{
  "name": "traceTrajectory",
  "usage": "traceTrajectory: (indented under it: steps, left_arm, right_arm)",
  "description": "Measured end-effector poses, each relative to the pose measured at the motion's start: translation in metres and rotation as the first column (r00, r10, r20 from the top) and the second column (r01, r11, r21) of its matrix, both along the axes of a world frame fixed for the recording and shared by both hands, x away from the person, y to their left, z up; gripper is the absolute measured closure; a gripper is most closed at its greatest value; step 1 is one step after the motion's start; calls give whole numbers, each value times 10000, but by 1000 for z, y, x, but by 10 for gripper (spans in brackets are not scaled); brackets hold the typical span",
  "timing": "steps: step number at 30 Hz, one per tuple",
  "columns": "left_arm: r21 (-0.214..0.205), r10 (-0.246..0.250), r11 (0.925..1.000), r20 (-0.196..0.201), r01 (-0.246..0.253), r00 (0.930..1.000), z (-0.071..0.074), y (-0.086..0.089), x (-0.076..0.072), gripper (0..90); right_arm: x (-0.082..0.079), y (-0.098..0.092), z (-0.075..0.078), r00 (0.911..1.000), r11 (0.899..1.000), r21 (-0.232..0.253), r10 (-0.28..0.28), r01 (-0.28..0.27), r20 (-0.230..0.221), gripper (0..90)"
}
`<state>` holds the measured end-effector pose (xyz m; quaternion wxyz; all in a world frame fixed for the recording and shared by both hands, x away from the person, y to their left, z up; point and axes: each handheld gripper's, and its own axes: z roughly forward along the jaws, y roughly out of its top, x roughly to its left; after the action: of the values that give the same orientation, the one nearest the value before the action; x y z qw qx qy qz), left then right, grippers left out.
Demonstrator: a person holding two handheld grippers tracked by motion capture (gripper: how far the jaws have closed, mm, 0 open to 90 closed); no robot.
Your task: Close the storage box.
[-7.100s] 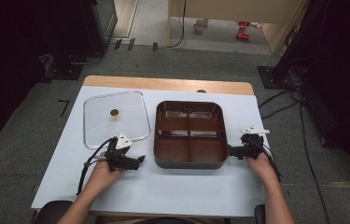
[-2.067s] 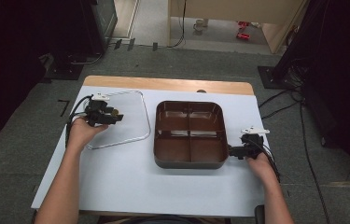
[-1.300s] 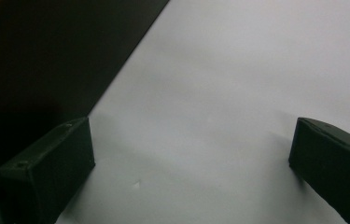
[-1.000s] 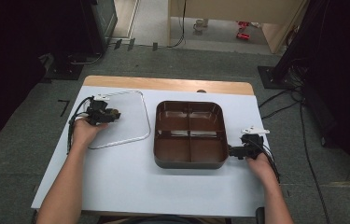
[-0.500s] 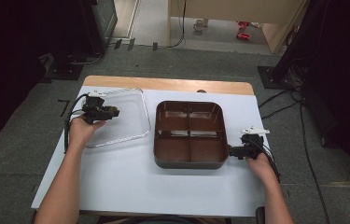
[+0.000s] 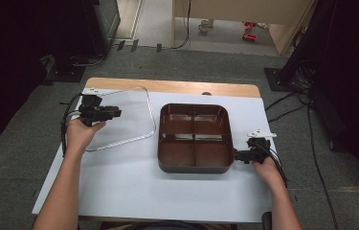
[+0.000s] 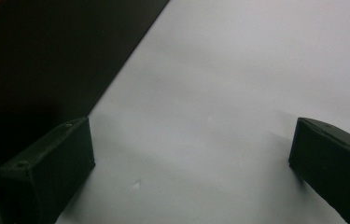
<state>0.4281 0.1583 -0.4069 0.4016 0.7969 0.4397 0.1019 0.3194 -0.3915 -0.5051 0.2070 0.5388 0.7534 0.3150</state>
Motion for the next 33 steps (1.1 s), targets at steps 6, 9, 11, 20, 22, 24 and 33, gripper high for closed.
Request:
traceTrajectory:
  steps: [6, 9, 11, 20, 22, 24, 33]
  left_arm:
    - [63, -387, 9992, 232, 386, 9990, 15, -17, -8, 596]
    - [-10, -562, 9984, 207, 562, 9982, 19, -23, -10, 596]
    - [-60, -630, 9980, 235, 631, 9977, 22, -30, -12, 596]
    - [303, -1192, 9926, 530, 1178, 9915, 25, -69, -23, 595]
    - [275, -1396, 9900, 518, 1383, 9889, 25, -77, -25, 595]
    - [401, -1590, 9868, 538, 1570, 9858, 25, -84, -27, 595]
    - [405, -2059, 9782, 574, 2038, 9769, 21, -114, -33, 596]
  right_arm:
    - [0, 0, 0, 10000, 10000, 0, 0, 0, -2, 0]
    - [0, 0, 0, 10000, 10000, -1, 0, 0, -1, 0]
    - [0, 0, 0, 10000, 10000, -1, 0, 0, -2, 0]
    - [0, 0, 0, 10000, 10000, -3, 8, -8, -4, 0]
    - [0, 0, 0, 10000, 10000, -10, 17, -17, 4, 0]
    - [0, 0, 0, 10000, 10000, -11, 17, -17, 5, 0]
    - [0, 0, 0, 10000, 10000, -18, 17, -17, 0, 0]
